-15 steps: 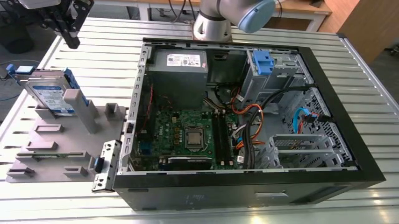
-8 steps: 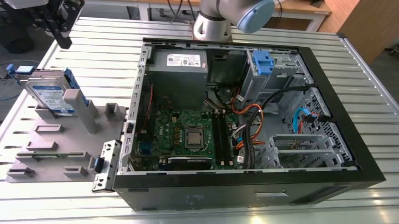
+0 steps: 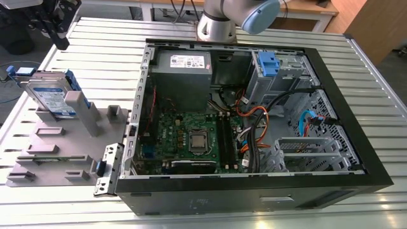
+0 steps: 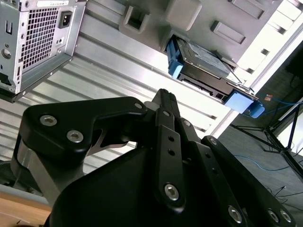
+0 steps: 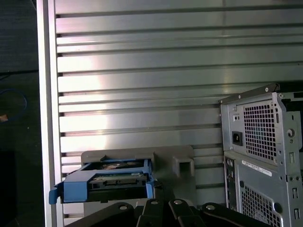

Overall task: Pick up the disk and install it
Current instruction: 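Reach for the disk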

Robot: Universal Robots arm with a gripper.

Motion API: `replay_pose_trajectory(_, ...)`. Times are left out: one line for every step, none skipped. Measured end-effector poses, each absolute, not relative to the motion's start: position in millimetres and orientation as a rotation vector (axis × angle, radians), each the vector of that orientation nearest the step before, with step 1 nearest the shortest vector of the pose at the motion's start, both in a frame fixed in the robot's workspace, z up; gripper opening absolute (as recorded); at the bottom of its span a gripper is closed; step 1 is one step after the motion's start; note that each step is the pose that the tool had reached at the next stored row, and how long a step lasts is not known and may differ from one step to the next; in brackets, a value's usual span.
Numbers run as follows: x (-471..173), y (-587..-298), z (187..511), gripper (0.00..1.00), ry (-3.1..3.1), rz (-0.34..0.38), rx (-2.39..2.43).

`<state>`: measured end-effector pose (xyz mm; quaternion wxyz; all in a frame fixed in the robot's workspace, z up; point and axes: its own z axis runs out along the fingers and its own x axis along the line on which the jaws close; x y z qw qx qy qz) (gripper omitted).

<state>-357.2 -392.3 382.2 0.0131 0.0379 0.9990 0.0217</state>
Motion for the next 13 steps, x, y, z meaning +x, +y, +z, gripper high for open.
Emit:
replay_pose_trajectory(-357.2, -392.3, 382.2, 0.11, 3.112, 0.068, 0.118)
replay_pose_trajectory(-357.2, -392.3, 382.2, 0.11, 3.112, 0.068, 0.118)
replay_pose_trajectory(-357.3, -392.4, 382.2, 0.11, 3.113, 0.068, 0.118)
replay_pose_trajectory(-357.6, -392.5, 382.1, 0.11, 3.112, 0.068, 0.118)
replay_pose_trajectory(-357.9, -392.5, 382.0, 0.11, 3.112, 0.068, 0.118)
replay_pose_trajectory(-358.2, -392.5, 381.9, 0.11, 3.112, 0.068, 0.118)
replay_pose_trajectory(-358.7, -392.5, 381.7, 0.11, 3.112, 0.068, 0.118)
replay_pose_trajectory(-359.3, -392.5, 381.5, 0.11, 3.113, 0.068, 0.118)
replay_pose_trajectory(-360.0, -392.5, 381.2, 0.11, 3.113, 0.068, 0.118)
replay_pose_trajectory(-360.6, -392.5, 380.8, 0.11, 3.112, 0.068, 0.118)
replay_pose_trajectory(-361.4, -392.6, 380.5, 0.11, 3.113, 0.067, 0.118)
replay_pose_trajectory(-362.3, -392.6, 380.1, 0.11, 3.113, 0.067, 0.118)
replay_pose_trajectory(-363.3, -392.6, 379.7, 0.11, 3.113, 0.067, 0.118)
